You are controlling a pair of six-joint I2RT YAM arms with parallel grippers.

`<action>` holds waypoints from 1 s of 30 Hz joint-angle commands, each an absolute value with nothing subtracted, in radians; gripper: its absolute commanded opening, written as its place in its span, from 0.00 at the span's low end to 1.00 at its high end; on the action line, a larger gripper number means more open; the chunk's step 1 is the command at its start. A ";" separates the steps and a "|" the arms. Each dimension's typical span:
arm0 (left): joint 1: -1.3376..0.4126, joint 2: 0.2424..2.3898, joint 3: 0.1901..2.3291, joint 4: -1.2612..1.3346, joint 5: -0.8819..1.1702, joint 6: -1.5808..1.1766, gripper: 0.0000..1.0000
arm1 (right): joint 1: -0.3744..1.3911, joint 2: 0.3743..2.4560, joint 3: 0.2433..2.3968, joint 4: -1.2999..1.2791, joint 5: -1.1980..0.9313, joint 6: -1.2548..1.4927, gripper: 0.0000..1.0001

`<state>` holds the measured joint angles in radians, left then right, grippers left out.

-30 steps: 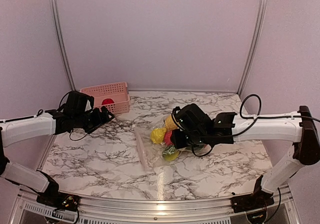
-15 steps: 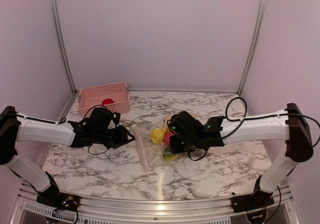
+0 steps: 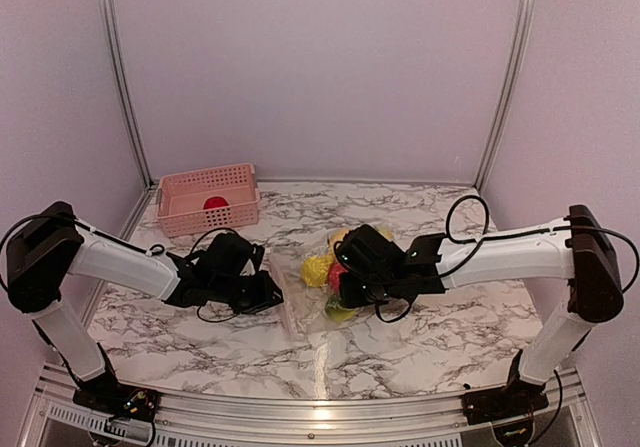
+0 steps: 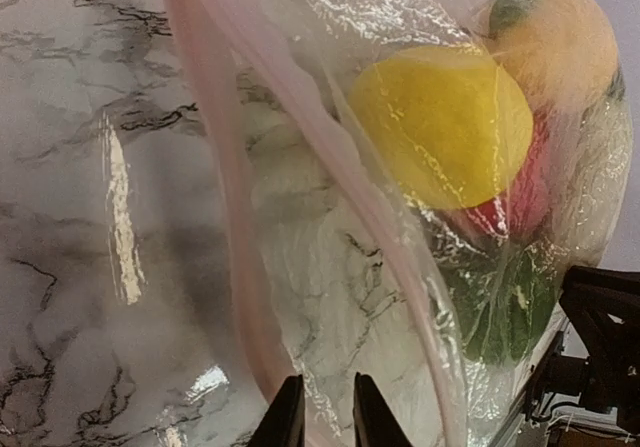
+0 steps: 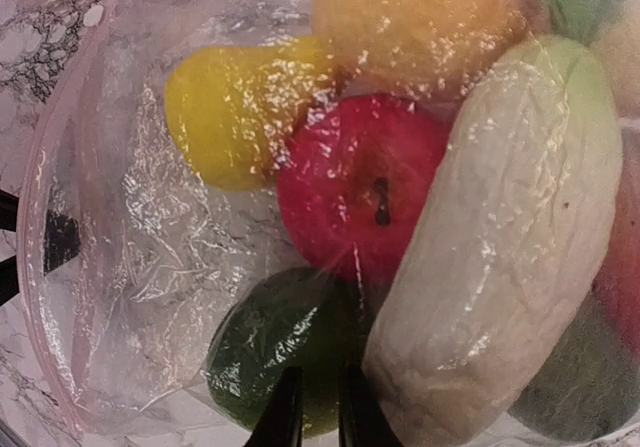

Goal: Open the zip-top bag and remove the fake food
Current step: Pick up the fake fruit from the zipper food storage bag.

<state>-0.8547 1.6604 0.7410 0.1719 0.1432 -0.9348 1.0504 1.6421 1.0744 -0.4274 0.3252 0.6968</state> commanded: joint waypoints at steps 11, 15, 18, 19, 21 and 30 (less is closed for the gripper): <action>-0.913 1.732 0.832 0.210 0.168 -0.927 0.23 | 1.072 1.722 1.059 -0.447 0.332 0.718 0.11; -0.914 1.738 0.828 0.209 0.170 -0.925 0.29 | 1.079 1.748 1.075 -0.472 0.346 0.721 0.12; -0.916 1.741 0.825 0.208 0.174 -0.921 0.31 | 1.094 1.748 1.089 -0.507 0.370 0.725 0.16; -0.916 1.742 0.824 0.211 0.177 -0.920 0.31 | 1.100 1.744 1.094 -0.512 0.370 0.723 0.17; -0.916 1.748 0.822 0.219 0.186 -0.923 0.31 | 1.112 1.728 1.106 -0.523 0.375 0.726 0.17; -0.947 1.769 0.826 0.233 0.193 -0.934 0.27 | 1.123 1.653 1.103 -0.574 0.434 0.781 0.15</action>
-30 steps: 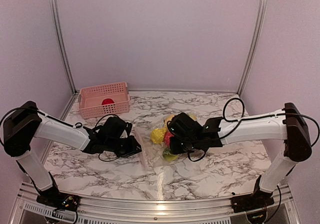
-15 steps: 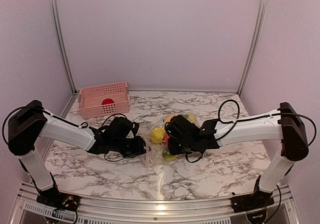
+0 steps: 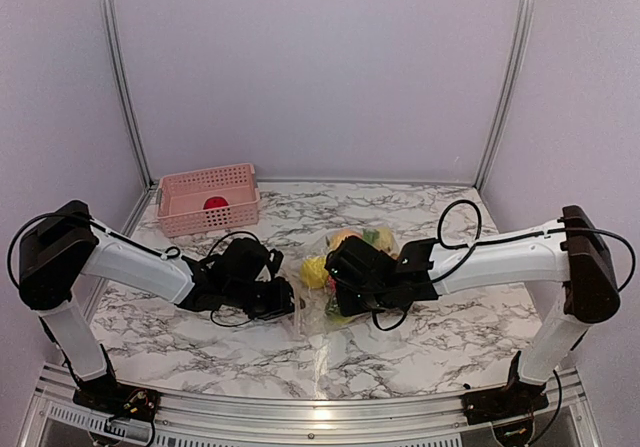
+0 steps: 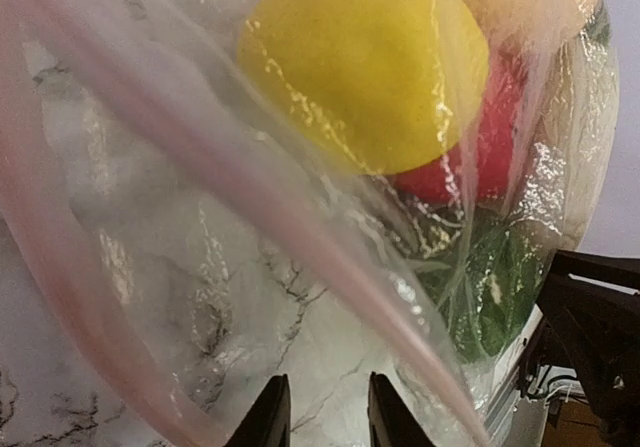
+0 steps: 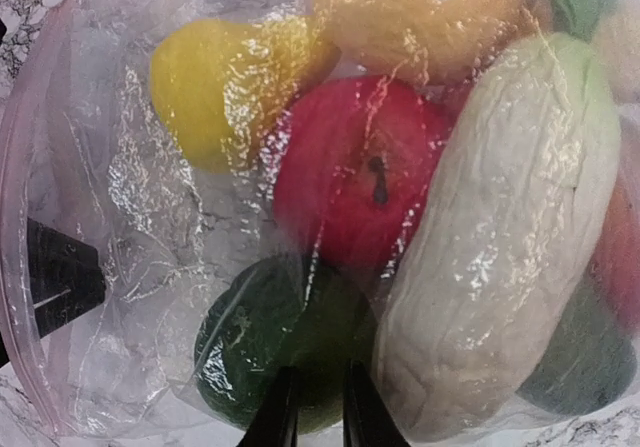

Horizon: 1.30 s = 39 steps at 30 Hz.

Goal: Open the zip-top bag and remove the fake food
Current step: Pick up the fake fruit from the zipper food storage bag.

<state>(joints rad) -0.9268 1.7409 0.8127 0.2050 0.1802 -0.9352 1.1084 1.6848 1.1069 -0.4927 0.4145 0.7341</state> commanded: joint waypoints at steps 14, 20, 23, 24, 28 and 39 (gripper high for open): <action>-0.974 1.778 0.830 0.282 0.201 -0.951 0.35 | 1.101 1.746 1.056 -0.497 0.411 0.785 0.09; -0.974 1.777 0.839 0.282 0.195 -0.945 0.45 | 1.103 1.751 1.069 -0.440 0.382 0.741 0.28; -0.974 1.782 0.844 0.278 0.192 -0.944 0.48 | 1.103 1.757 1.086 -0.443 0.380 0.724 0.34; -0.974 1.784 0.846 0.277 0.191 -0.942 0.49 | 1.103 1.759 1.092 -0.451 0.380 0.721 0.35; -0.974 1.778 0.848 0.268 0.183 -0.940 0.51 | 1.103 1.730 1.107 -0.492 0.396 0.731 0.27; -0.974 1.777 0.851 0.259 0.172 -0.934 0.51 | 1.115 1.609 1.135 -0.503 0.393 0.723 0.25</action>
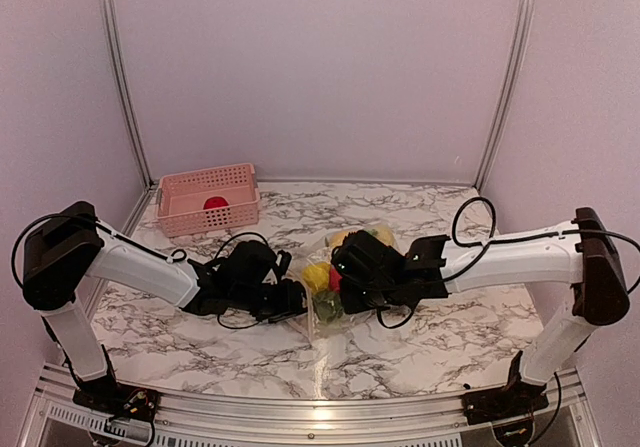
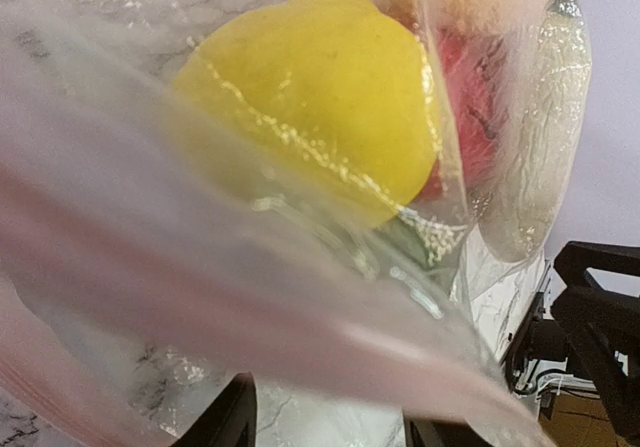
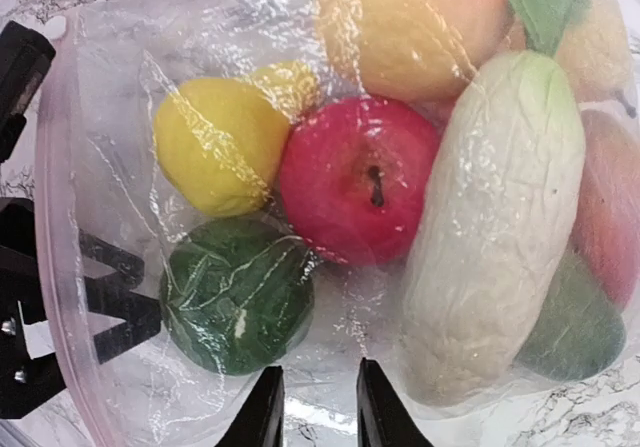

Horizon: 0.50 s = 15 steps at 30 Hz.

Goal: Open the zip-top bag and remove the fake food
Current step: Pick up the fake fruit from the zipper food storage bag.

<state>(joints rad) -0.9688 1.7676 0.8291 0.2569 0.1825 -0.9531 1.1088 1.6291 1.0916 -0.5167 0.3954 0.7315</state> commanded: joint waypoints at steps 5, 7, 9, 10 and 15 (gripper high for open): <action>-0.974 1.775 0.848 0.261 0.173 -0.934 0.51 | 1.102 1.689 1.175 -0.474 0.367 0.702 0.24; -0.974 1.772 0.847 0.259 0.173 -0.934 0.52 | 1.088 1.705 1.169 -0.451 0.355 0.702 0.23; -0.974 1.770 0.845 0.261 0.173 -0.933 0.52 | 1.075 1.713 1.151 -0.431 0.348 0.705 0.21; -0.974 1.772 0.846 0.263 0.176 -0.933 0.52 | 1.067 1.716 1.140 -0.421 0.341 0.704 0.21; -0.974 1.785 0.857 0.276 0.189 -0.929 0.54 | 1.040 1.740 1.092 -0.361 0.304 0.693 0.20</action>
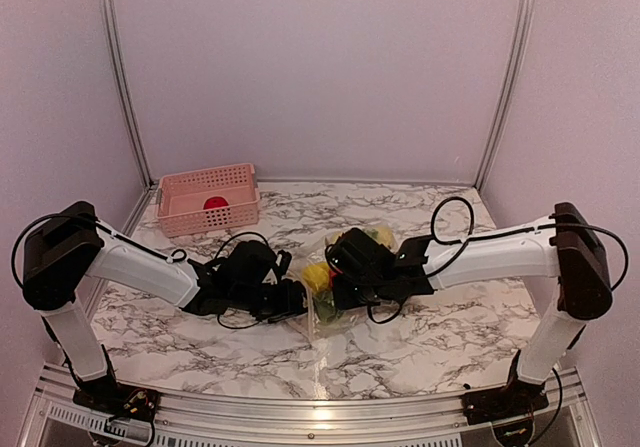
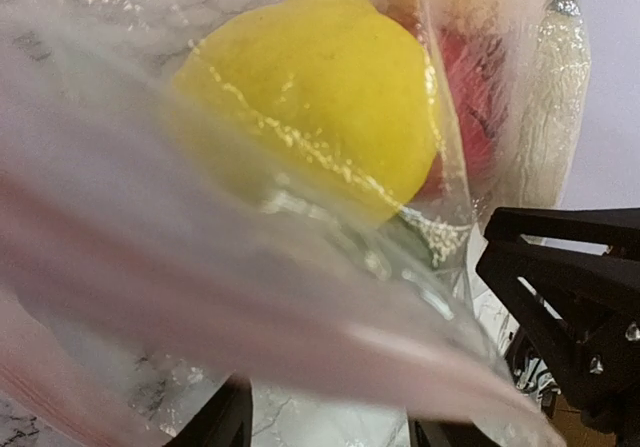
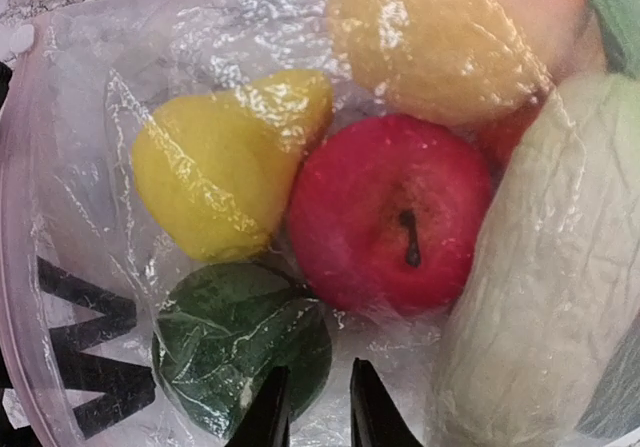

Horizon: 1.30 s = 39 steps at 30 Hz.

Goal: Open the zip-top bag and remove the fake food
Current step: Pick up the fake fruit from the zipper food storage bag.

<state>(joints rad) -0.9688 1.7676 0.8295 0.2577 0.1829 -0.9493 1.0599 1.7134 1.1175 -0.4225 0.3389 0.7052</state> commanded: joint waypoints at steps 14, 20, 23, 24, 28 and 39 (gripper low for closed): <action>-0.974 1.816 0.899 0.196 0.162 -0.895 0.64 | 1.051 1.767 1.043 -0.304 0.266 0.663 0.39; -0.976 1.819 0.914 0.137 0.129 -0.875 0.70 | 1.058 1.790 1.049 -0.292 0.248 0.644 0.54; -0.976 1.816 0.910 0.126 0.121 -0.868 0.76 | 1.061 1.804 1.058 -0.292 0.244 0.637 0.57; -0.977 1.817 0.910 0.125 0.123 -0.865 0.78 | 1.062 1.807 1.059 -0.291 0.242 0.634 0.59; -0.977 1.819 0.909 0.116 0.119 -0.865 0.81 | 1.065 1.822 1.072 -0.296 0.240 0.628 0.63; -0.977 1.748 0.901 0.084 0.075 -0.861 0.45 | 1.064 1.812 1.072 -0.309 0.258 0.638 0.64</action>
